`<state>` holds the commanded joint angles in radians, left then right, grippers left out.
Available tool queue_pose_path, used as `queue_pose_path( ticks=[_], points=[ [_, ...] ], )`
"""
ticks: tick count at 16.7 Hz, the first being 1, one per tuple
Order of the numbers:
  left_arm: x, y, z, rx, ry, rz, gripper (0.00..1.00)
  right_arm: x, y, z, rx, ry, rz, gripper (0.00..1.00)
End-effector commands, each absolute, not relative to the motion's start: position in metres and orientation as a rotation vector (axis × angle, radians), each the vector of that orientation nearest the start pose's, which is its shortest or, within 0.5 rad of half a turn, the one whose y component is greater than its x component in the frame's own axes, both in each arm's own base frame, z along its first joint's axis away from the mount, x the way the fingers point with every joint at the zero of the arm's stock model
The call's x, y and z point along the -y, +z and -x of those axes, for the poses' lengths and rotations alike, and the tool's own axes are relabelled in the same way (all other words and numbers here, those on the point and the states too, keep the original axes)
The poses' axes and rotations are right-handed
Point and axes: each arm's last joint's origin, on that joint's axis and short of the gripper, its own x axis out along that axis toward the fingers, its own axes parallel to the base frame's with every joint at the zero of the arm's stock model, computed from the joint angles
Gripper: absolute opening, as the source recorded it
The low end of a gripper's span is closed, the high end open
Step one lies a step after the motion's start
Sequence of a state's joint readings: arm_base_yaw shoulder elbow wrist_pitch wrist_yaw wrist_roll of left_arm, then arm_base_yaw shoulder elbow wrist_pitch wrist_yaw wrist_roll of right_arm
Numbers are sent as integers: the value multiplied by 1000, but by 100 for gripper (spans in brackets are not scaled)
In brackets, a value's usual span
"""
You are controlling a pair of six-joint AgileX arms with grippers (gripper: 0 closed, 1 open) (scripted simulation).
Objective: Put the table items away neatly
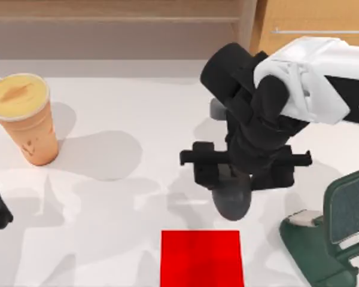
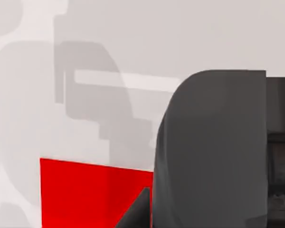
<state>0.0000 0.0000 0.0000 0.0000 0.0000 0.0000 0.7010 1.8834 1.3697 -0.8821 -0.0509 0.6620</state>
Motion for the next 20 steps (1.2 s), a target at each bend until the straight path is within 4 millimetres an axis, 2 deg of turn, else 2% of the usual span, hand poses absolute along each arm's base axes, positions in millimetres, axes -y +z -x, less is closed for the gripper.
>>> queue_pose_path(
  ticks=[3, 5, 7, 12, 20],
  points=[
    [1, 160, -106, 0, 0, 0, 100, -281, 164, -238, -1519, 72, -60, 0],
    [1, 160, -106, 0, 0, 0, 100, -296, 152, -216, -1539, 26, -29, 0],
    [1, 160, -106, 0, 0, 0, 100, -302, 146, -204, -1547, 0, -7, 0],
    [1, 160, -106, 0, 0, 0, 100, -302, 147, -204, -1546, 0, -13, 0],
    [1, 160, -106, 0, 0, 0, 100, -302, 135, -203, -1548, -3, -4, 0]
  ],
)
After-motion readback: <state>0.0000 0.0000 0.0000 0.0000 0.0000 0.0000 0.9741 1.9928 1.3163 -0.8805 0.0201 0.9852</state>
